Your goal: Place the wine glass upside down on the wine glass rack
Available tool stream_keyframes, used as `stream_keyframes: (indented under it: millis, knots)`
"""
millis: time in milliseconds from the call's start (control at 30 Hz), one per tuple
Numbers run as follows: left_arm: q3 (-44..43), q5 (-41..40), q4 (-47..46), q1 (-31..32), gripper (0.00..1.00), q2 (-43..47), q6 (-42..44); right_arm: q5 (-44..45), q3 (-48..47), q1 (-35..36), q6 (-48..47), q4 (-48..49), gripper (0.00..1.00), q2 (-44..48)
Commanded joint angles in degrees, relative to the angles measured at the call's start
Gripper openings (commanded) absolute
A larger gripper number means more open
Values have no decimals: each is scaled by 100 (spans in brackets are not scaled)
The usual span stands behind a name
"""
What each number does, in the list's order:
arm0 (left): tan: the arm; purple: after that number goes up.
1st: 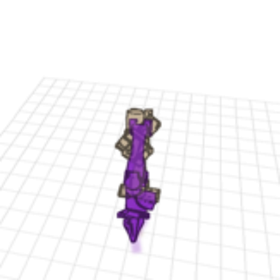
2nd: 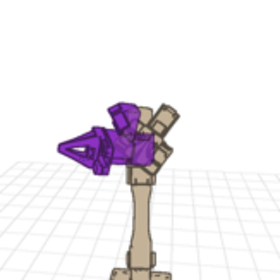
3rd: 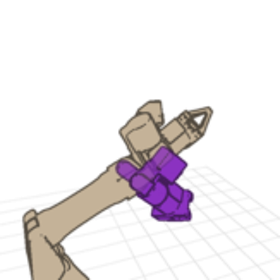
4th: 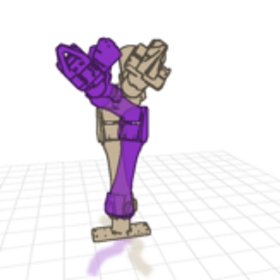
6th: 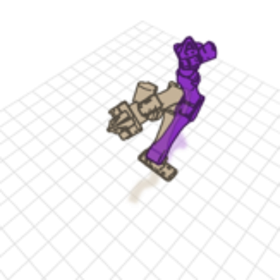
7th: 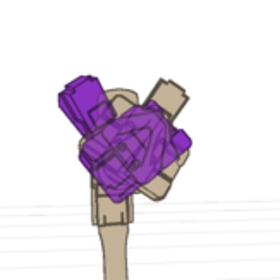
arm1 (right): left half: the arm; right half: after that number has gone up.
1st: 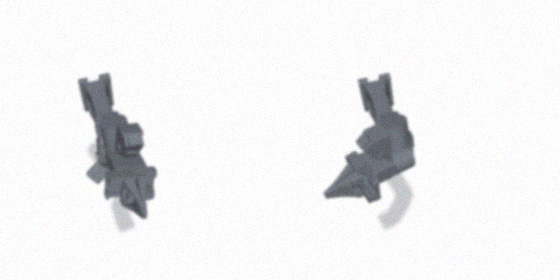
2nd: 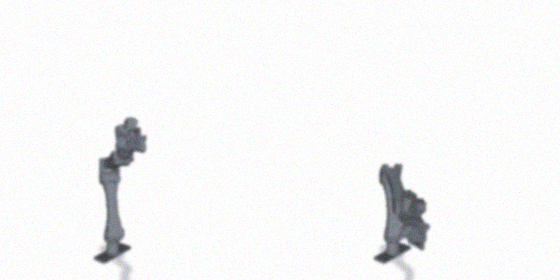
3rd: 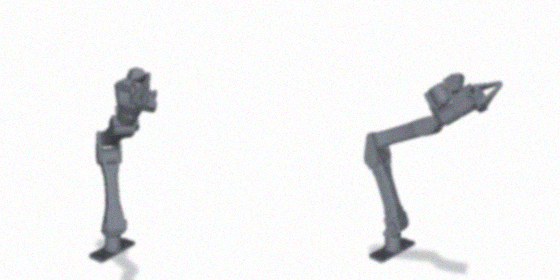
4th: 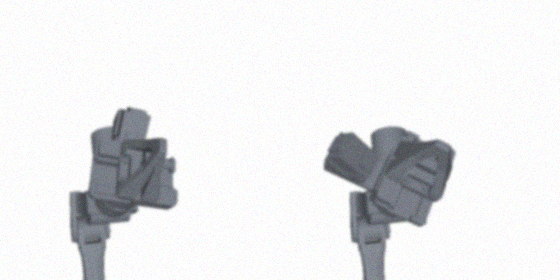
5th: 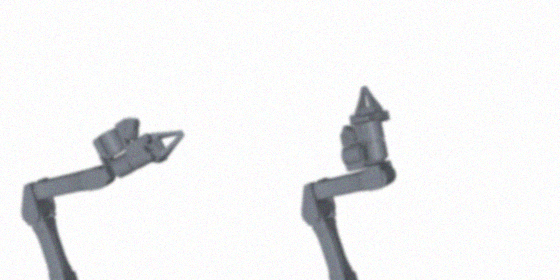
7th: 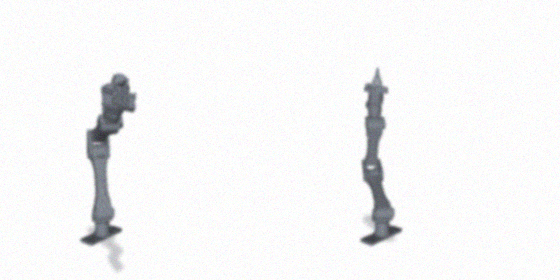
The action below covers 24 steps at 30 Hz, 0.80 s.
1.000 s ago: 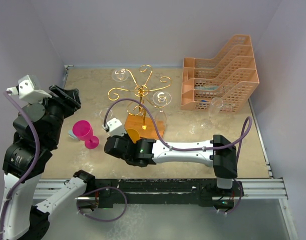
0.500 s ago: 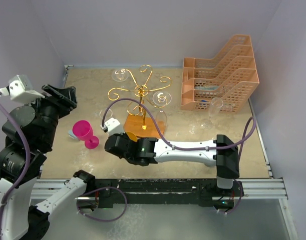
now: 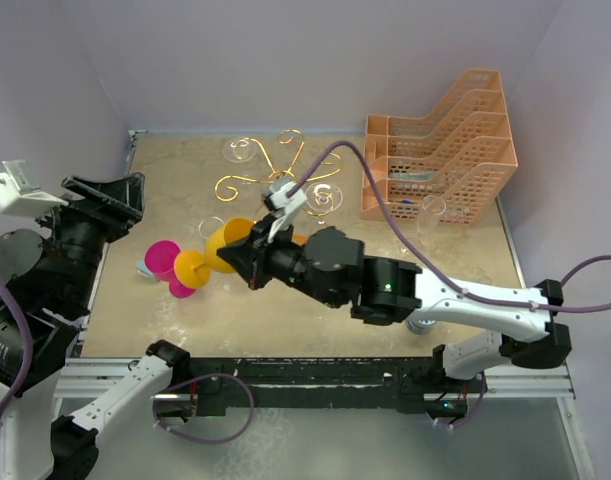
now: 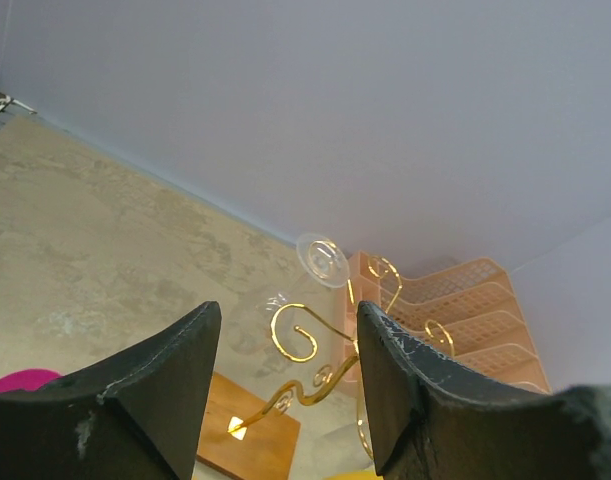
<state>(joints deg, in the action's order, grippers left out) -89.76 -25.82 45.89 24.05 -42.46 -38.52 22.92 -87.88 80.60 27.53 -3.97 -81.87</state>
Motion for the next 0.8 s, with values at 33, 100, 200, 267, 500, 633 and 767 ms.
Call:
stream_keyframes:
  millis: [33,100,200,267,500,633,767]
  knots:
    - [-475,369,-455,-31,54,193,-267,201,193,-9,195,1495,0,573]
    - [-578,539,-527,-27,55,207,-314,376,244,-7,226,1815,0,715]
    - [-623,1006,-680,-31,56,204,-429,695,409,-5,284,2287,0,936]
    - [-595,1276,-772,-27,57,199,-487,922,592,-8,368,2632,0,1087]
    - [-842,1700,-663,-23,57,-31,-492,1825,1284,-3,1054,3949,0,1462]
    - [-418,2344,-1140,-19,58,16,-994,2207,1484,0,1431,4349,0,1511]
    - [187,2970,-1948,-22,58,27,-1713,2504,1673,-3,1646,4777,0,1518]
